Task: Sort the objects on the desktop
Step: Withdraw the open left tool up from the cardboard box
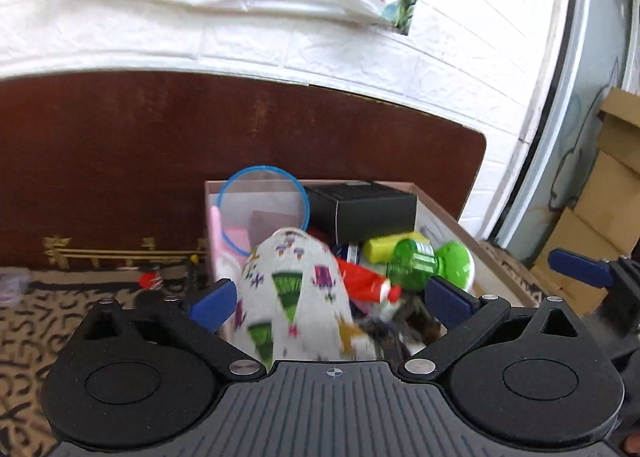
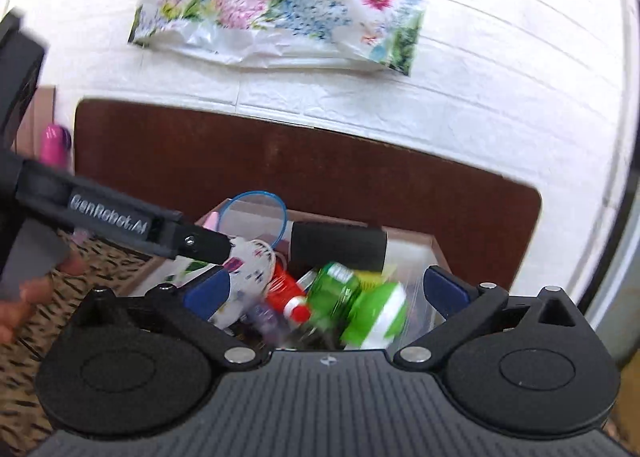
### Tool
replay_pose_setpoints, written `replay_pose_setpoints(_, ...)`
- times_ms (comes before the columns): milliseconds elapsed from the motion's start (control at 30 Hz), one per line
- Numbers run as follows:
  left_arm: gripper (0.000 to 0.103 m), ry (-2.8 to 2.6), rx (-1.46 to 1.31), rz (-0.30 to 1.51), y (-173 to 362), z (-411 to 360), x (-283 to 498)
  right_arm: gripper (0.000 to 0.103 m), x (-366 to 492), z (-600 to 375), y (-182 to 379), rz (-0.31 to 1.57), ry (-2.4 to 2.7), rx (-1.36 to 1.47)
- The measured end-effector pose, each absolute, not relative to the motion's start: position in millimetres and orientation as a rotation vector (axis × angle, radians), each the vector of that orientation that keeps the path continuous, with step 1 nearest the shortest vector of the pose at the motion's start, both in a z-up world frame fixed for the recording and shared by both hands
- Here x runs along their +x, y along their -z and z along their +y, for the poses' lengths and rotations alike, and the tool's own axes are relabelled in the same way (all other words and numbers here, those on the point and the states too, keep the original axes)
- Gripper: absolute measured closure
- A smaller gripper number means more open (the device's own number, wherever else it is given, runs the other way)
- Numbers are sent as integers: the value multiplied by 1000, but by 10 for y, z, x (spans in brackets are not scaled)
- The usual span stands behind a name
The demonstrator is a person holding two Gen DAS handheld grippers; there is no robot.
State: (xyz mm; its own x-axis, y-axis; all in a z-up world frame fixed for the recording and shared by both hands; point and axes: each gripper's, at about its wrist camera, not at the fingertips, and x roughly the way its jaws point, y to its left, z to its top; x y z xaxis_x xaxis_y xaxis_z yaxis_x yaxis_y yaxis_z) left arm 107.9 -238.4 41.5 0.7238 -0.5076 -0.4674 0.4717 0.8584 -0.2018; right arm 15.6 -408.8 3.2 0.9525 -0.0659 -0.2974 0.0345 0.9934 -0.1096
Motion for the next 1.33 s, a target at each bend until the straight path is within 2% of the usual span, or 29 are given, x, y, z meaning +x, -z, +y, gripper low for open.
replay_pose_setpoints(233,0,448,37,477,-383,-2289,433,1,-399,-3989,-44,293,118,-76)
replay_pose_setpoints(667,0,359,128,528,-173,-2064,-274,1,-1151,-3733,206,375,170,-13)
replay_pose_setpoints(1033,0,415,92,567,-237,-1947,-493,1,-1415,-3576,158,357,199,-17)
replay_pose_setpoints(1333,0,416,120,517,-240,-1980,-602,1,-1448,-3602,180,358,214,6)
